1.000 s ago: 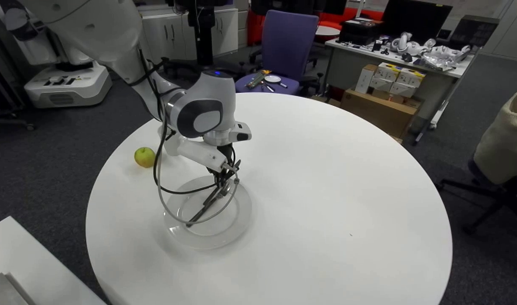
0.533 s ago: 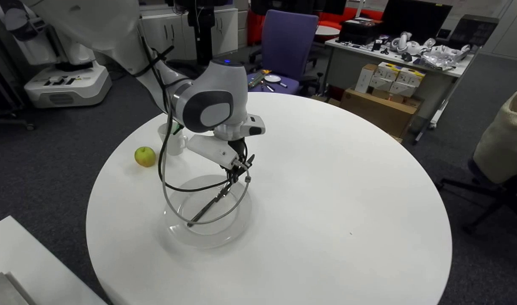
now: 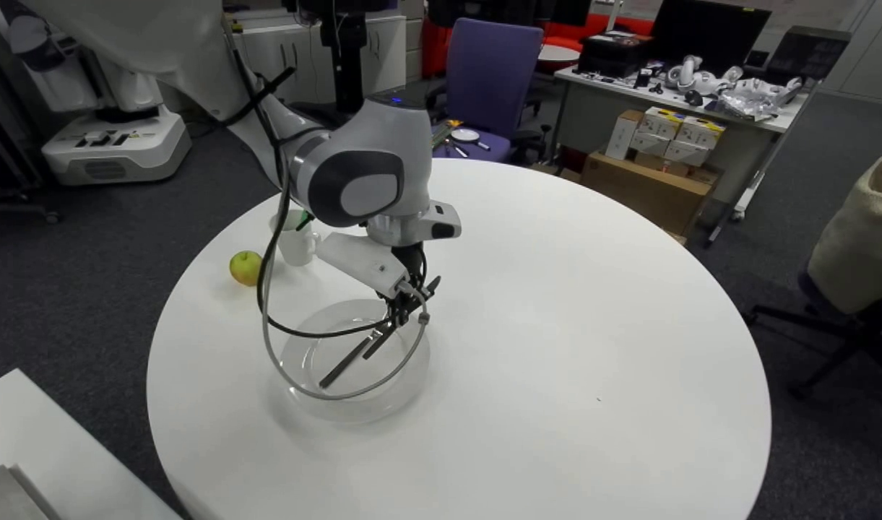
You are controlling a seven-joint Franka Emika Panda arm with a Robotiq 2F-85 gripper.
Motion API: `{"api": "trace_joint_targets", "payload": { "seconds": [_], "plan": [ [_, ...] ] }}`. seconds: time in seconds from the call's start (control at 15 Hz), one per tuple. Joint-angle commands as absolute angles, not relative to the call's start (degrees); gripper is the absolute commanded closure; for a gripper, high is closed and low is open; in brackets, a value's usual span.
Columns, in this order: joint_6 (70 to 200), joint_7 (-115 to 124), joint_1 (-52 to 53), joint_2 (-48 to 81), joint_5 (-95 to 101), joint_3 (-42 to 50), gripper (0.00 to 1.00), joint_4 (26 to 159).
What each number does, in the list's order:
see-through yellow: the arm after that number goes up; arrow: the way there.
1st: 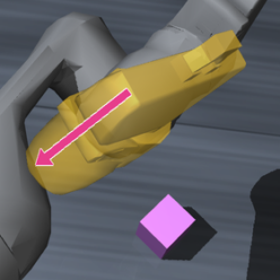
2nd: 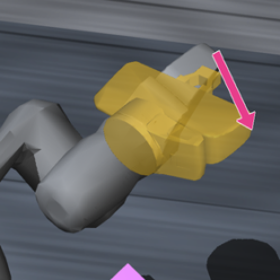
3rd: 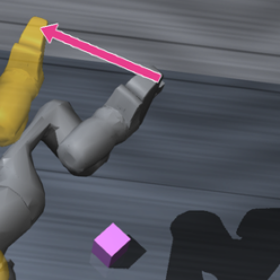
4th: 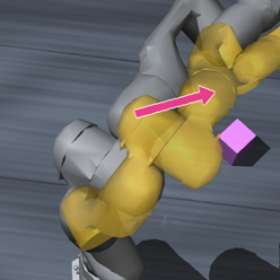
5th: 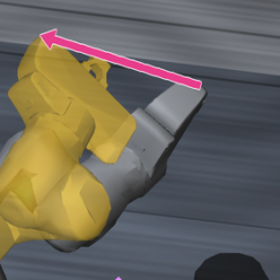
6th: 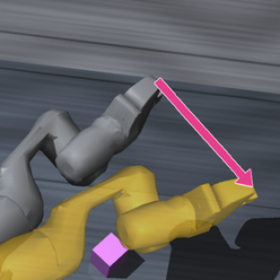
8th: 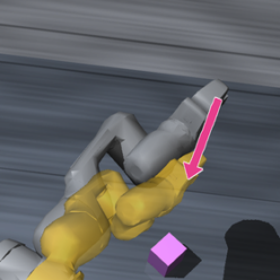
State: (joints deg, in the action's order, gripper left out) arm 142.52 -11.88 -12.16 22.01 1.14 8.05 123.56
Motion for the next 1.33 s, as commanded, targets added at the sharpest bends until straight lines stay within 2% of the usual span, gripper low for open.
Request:
{"api": "trace_joint_targets", "payload": {
  "seconds": [0.0, 1.0, 1.27],
  "plan": [
    [138.4, -11.9, -13.0, 21.1, 2.0, 9.0, 0.98, 124.6],
    [140.5, -7.1, -9.9, 29.9, 6.4, 9.6, 0.98, 122.5],
    [140.7, -6.6, -9.1, 28.6, 8.6, 10.3, 0.98, 123.8]
  ]
}}
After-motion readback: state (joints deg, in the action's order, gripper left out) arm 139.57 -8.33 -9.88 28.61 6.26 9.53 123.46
